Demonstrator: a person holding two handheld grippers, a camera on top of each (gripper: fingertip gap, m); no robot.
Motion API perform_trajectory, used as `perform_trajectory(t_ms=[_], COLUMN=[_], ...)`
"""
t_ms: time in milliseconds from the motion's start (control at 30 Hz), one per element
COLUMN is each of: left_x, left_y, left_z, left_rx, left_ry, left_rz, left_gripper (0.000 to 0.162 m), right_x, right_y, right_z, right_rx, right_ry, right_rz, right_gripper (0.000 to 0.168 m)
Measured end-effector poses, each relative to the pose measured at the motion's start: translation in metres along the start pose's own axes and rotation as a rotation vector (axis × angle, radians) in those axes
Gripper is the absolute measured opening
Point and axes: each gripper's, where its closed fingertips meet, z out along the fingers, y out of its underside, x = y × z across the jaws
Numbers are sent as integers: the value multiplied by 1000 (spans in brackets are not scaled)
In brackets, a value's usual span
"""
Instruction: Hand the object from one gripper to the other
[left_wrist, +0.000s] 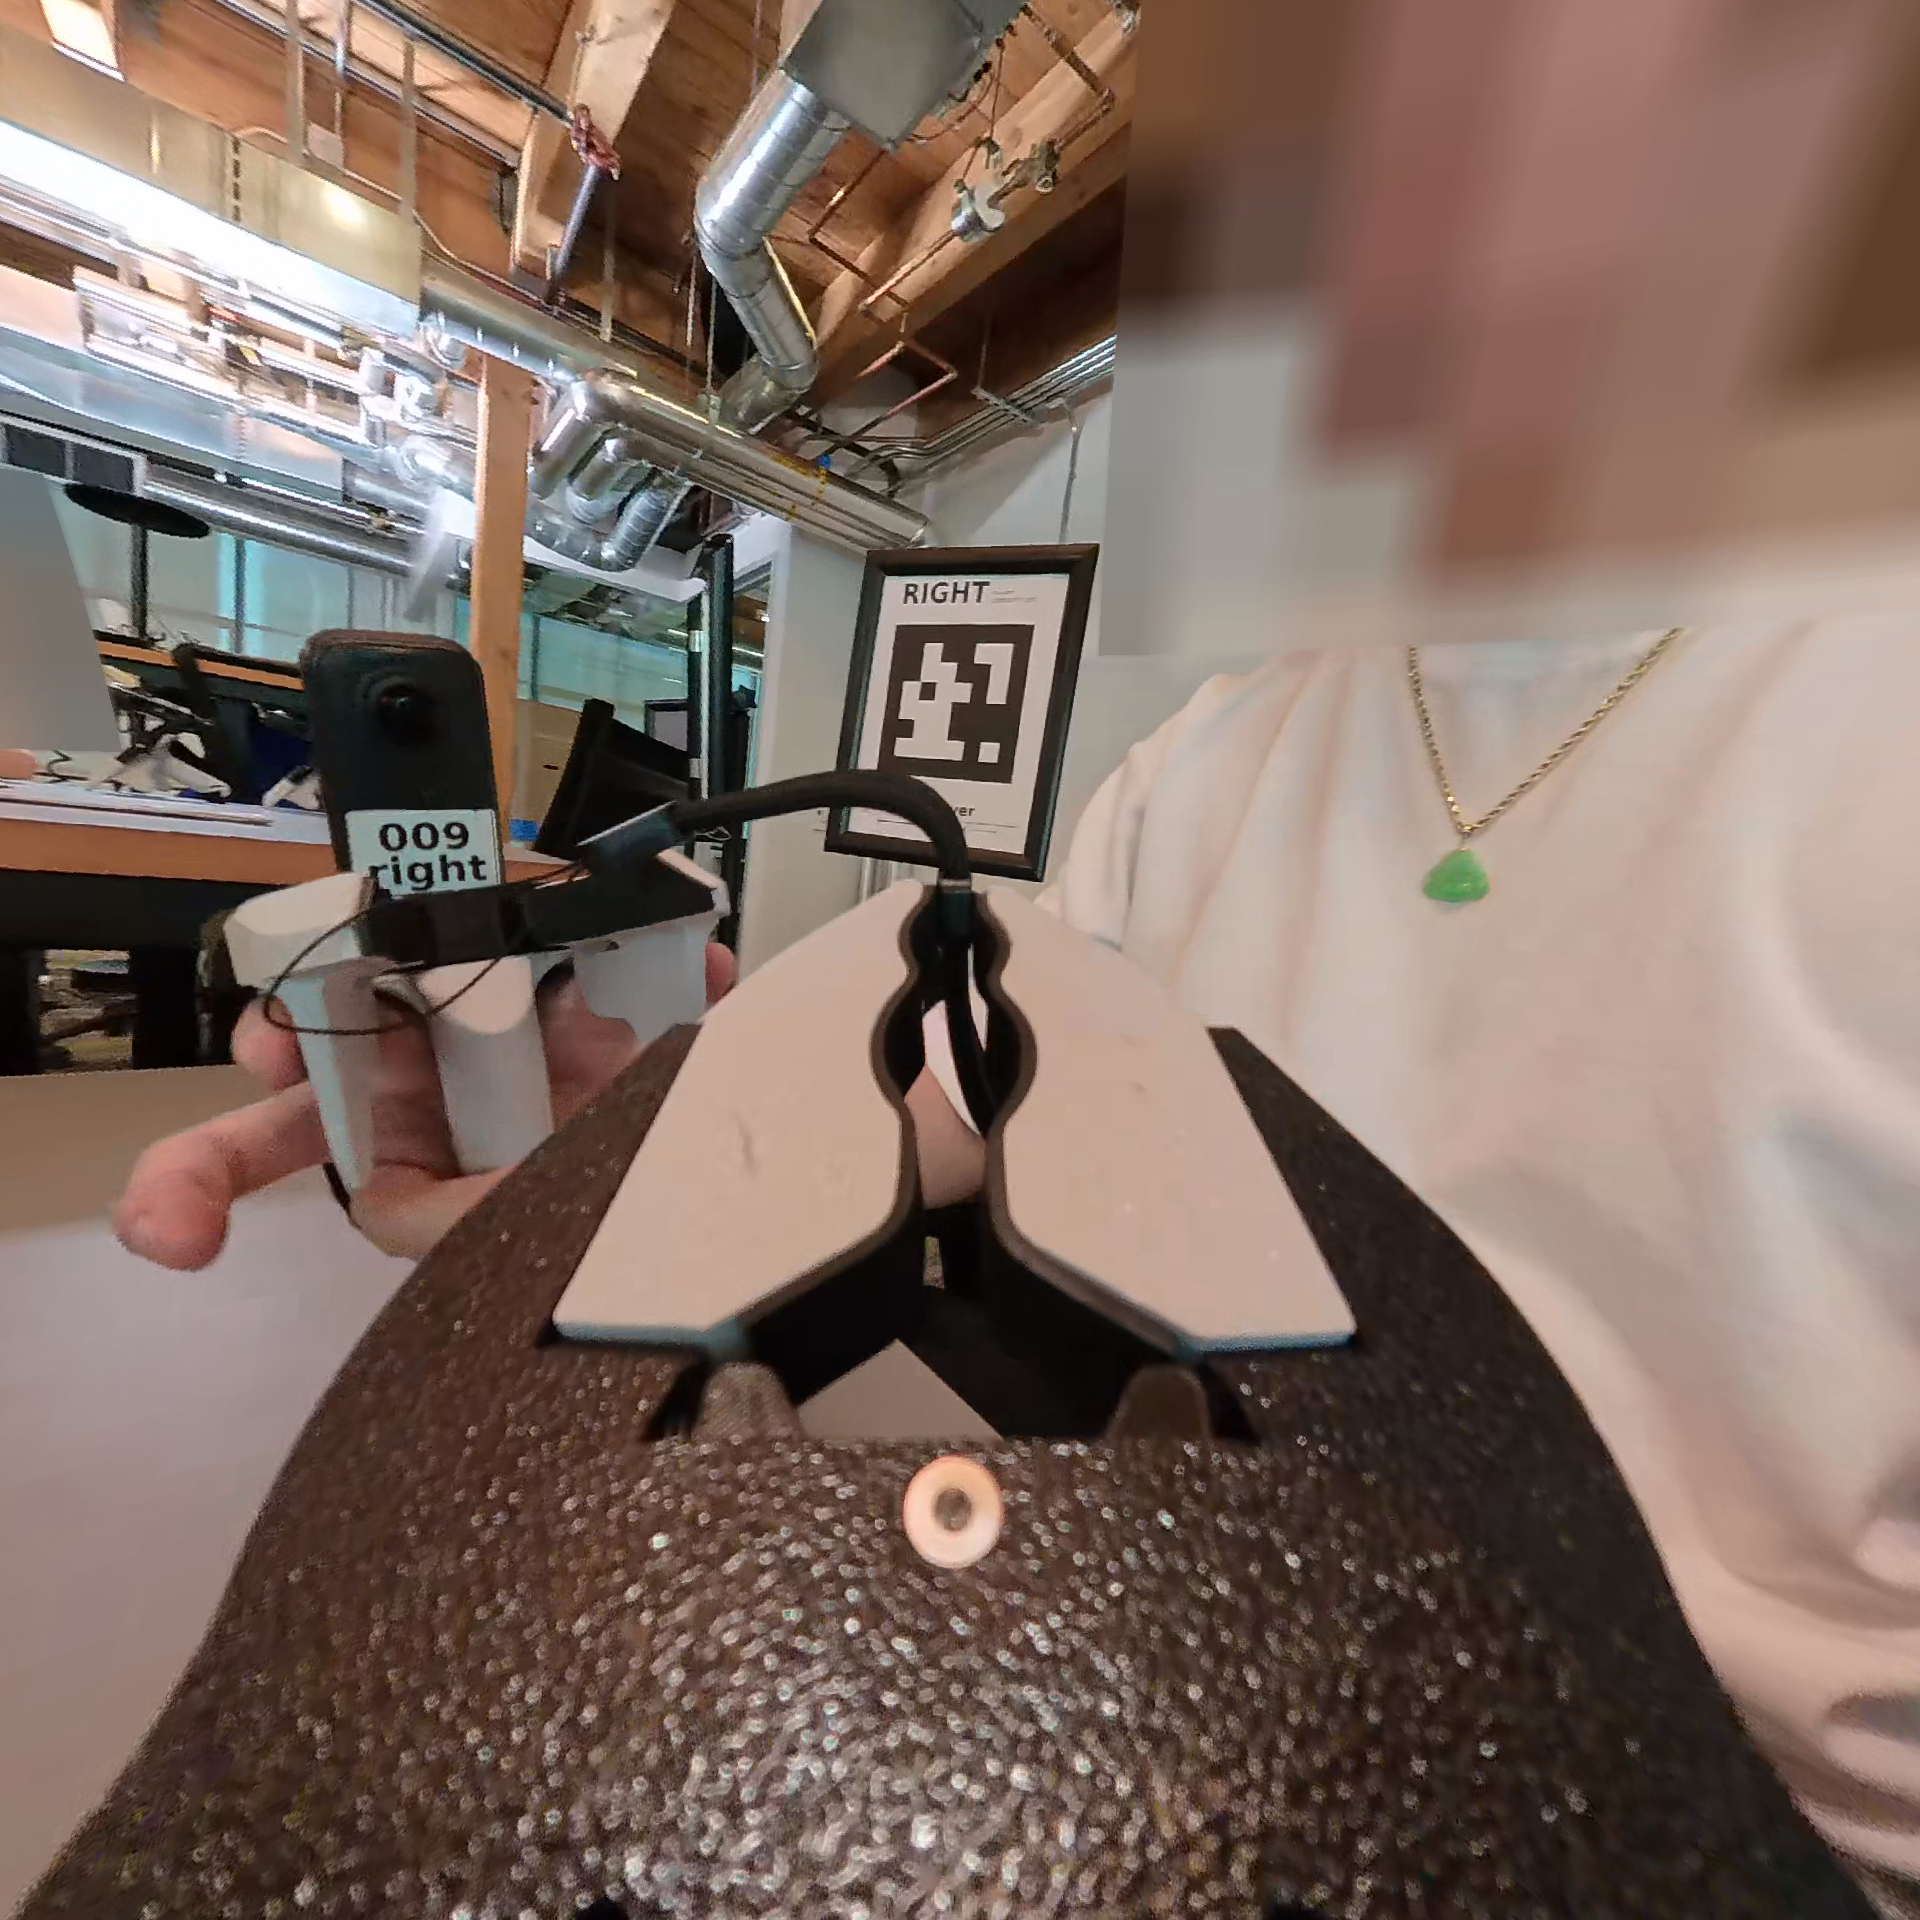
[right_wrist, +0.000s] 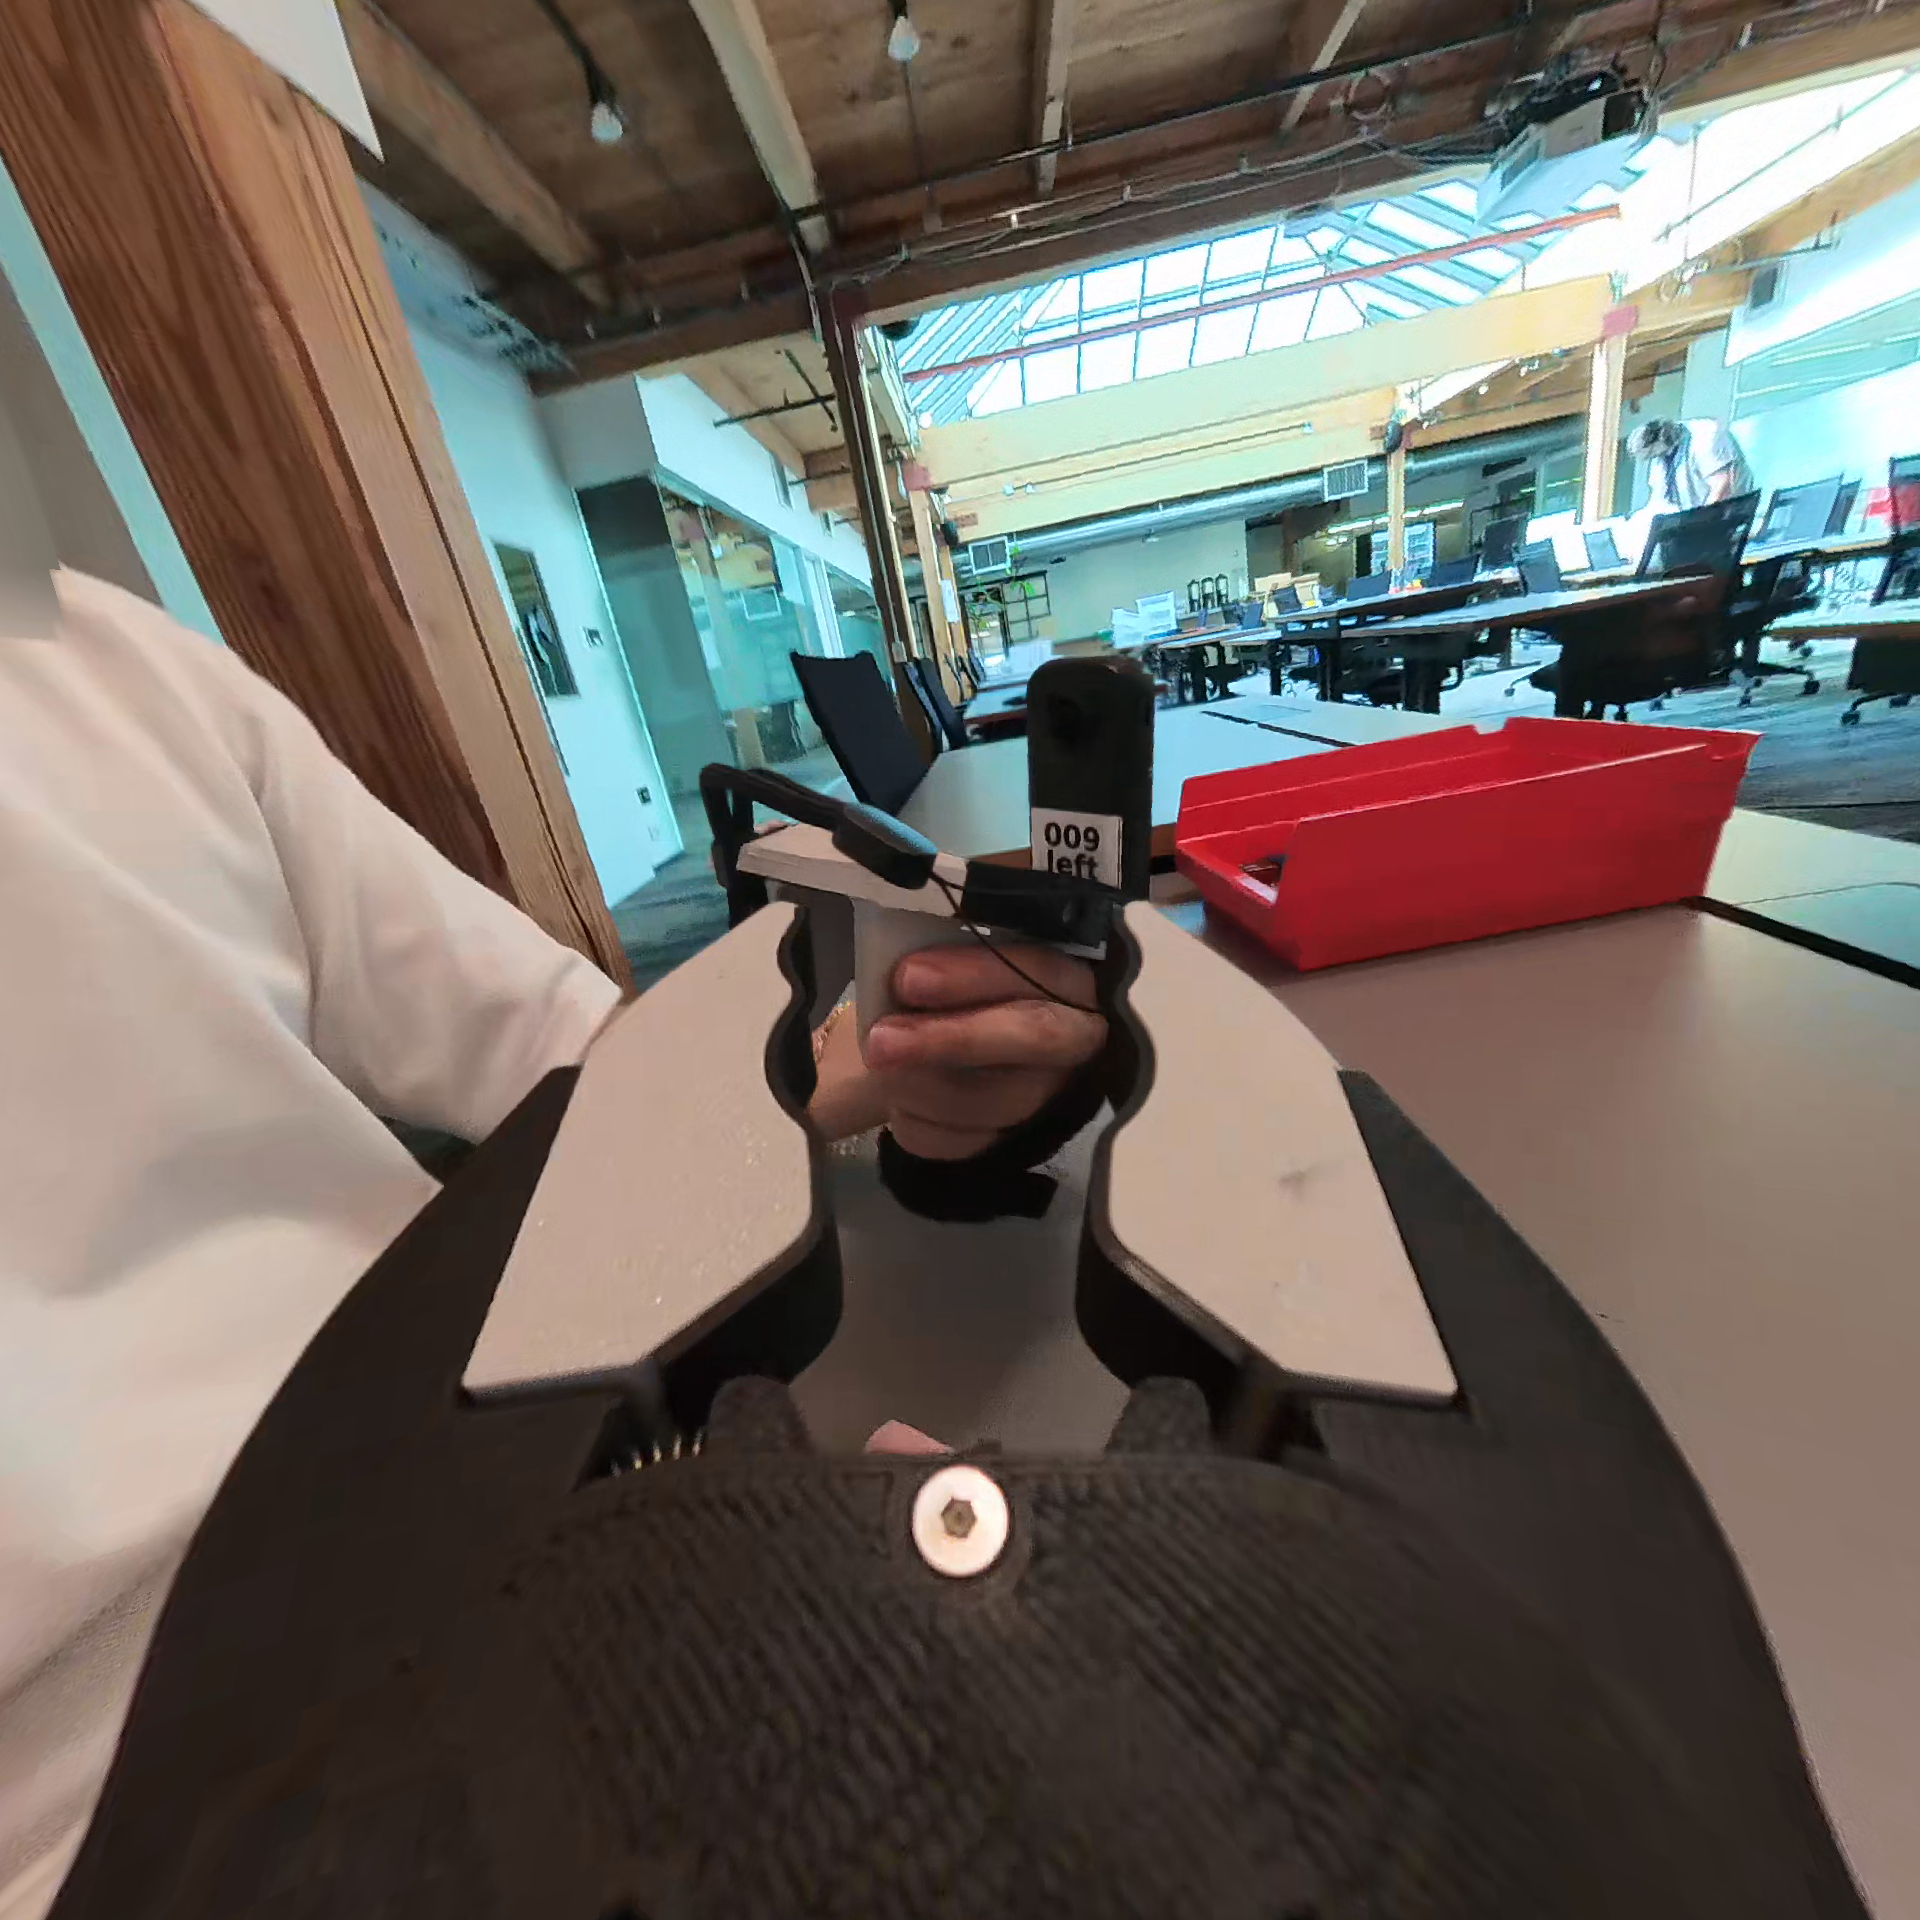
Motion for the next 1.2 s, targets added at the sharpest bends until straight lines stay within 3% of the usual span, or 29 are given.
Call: perform_trajectory(t_ms=[200,267,467,667,1000,1133,1200], left_x=[1,3,4,4,3,-19,-35], left_y=[-2,-2,2,5,4,-6,-16], left_z=[0,1,3,4,3,-3,-12], left_rx=[3,2,0,-11,-12,16,28], left_ry=[5,13,38,46,35,-154,-321], left_rz=[1,-3,-33,-45,-46,21,127], left_gripper=[5,5,5,5,5,5,17], right_x=[20,13,-17,-26,-22,0,19], right_y=[7,3,10,5,12,2,-8], right_z=[-23,-25,-7,0,3,-1,-8], right_rx=[-135,-116,-139,-80,-124,-93,-52], right_ry=[127,91,-75,-141,-124,8,132], right_rz=[-89,-73,-61,-6,-43,-19,4], right_gripper=[61,60,49,21,12,11,11])
